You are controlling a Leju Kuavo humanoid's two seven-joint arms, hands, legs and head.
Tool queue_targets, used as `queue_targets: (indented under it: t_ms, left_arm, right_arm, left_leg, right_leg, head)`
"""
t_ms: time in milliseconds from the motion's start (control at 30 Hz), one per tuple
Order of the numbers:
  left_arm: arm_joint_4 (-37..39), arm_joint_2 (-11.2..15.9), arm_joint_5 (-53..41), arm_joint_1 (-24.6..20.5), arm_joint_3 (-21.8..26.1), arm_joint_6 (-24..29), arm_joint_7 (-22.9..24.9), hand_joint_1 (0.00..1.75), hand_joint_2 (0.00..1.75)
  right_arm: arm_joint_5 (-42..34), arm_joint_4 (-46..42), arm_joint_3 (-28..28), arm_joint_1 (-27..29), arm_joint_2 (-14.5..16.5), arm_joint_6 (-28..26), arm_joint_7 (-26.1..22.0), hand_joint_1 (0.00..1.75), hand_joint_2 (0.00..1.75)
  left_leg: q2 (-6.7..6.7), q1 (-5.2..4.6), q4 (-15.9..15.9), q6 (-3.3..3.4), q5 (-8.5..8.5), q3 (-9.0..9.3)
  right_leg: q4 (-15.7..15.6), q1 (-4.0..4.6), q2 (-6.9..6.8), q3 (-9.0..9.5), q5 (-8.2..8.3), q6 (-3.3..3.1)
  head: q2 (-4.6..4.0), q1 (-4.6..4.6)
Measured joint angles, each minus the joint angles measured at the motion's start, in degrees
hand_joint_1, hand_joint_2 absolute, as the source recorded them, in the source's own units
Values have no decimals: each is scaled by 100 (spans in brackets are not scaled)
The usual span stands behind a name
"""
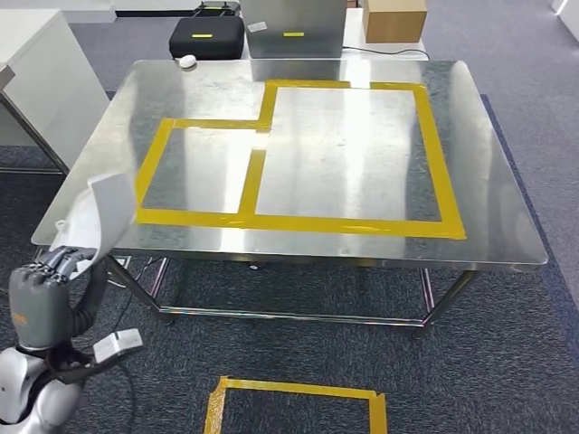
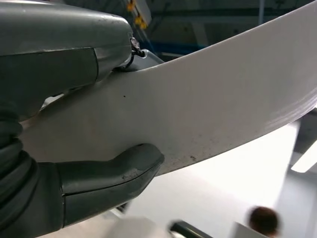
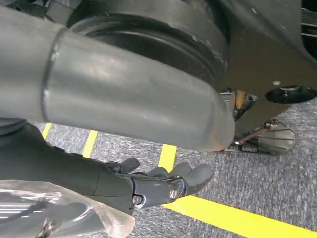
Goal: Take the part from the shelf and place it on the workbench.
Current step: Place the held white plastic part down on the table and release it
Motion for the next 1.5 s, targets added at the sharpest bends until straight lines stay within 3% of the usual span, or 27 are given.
queue_targets:
  t_ms: [133,267,467,567,733,933,1067,1300,1433,1500]
  left_arm:
    - [378,498,-69,-308,361,8,56,175,175]
    - [887,979,-53,-637,540,-252,433,175,175]
    - [2595,2044,394,-1812,766,-1002,279,175,175]
    - [3133,2292,333,-2227,739,-1174,235,175,175]
    - [3547,2430,234,-2541,660,-1219,317,175,175]
    - [3757,2476,114,-2769,509,-1401,331,175,175]
    - [4030,2355,-148,-3366,28,-1677,345,175,175]
    - [4892,1530,-577,-4714,-1239,-1910,612,175,175]
    - [5341,915,-690,-5125,-1844,-1915,667,175,175]
    - [5424,779,-712,-5190,-1967,-1918,692,175,175]
  right_arm:
    - [42,0,1,-1,-29,47,0,0,0]
    - [126,0,1,-13,-52,73,-4,0,0]
    - [223,0,1,-30,-99,133,-30,0,0]
    - [239,0,1,-38,-116,157,-35,0,0]
    - [246,0,1,-47,-125,162,-35,0,0]
    - [292,0,2,-55,-127,158,-40,0,0]
    - [374,0,8,-86,-129,181,-75,0,0]
    - [565,0,10,-130,-129,248,-157,0,0]
    - [611,0,10,-151,-129,265,-157,0,0]
    - [616,0,10,-158,-129,273,-157,0,0]
  left_leg:
    - [0,-2,5,0,0,1]
    - [0,-2,8,0,0,6]
    - [3,0,10,-5,3,12]
    - [6,0,10,-9,6,13]
    - [13,-2,10,-10,6,12]
    - [13,-3,12,-7,4,10]
    - [2,-4,16,-7,5,5]
    - [-6,-6,40,-6,9,-3]
    - [-3,-8,48,-5,9,-5]
    - [-1,-9,49,-4,8,-5]
  right_leg:
    - [0,-2,1,2,2,1]
    - [-2,-2,1,2,3,1]
    - [-1,2,9,1,8,-2]
    - [-1,3,15,2,9,-3]
    - [-9,1,25,4,11,-4]
    - [-25,3,21,3,12,-2]
    - [-34,3,4,7,21,8]
    - [-38,-1,1,21,41,26]
    - [-43,-4,7,25,45,32]
    - [-45,-5,11,25,46,34]
  head:
    - [0,-1]
    - [0,2]
    - [0,-1]
    - [0,0]
    - [0,0]
    - [0,-1]
    - [0,-1]
    - [0,1]
    - [0,2]
    - [0,0]
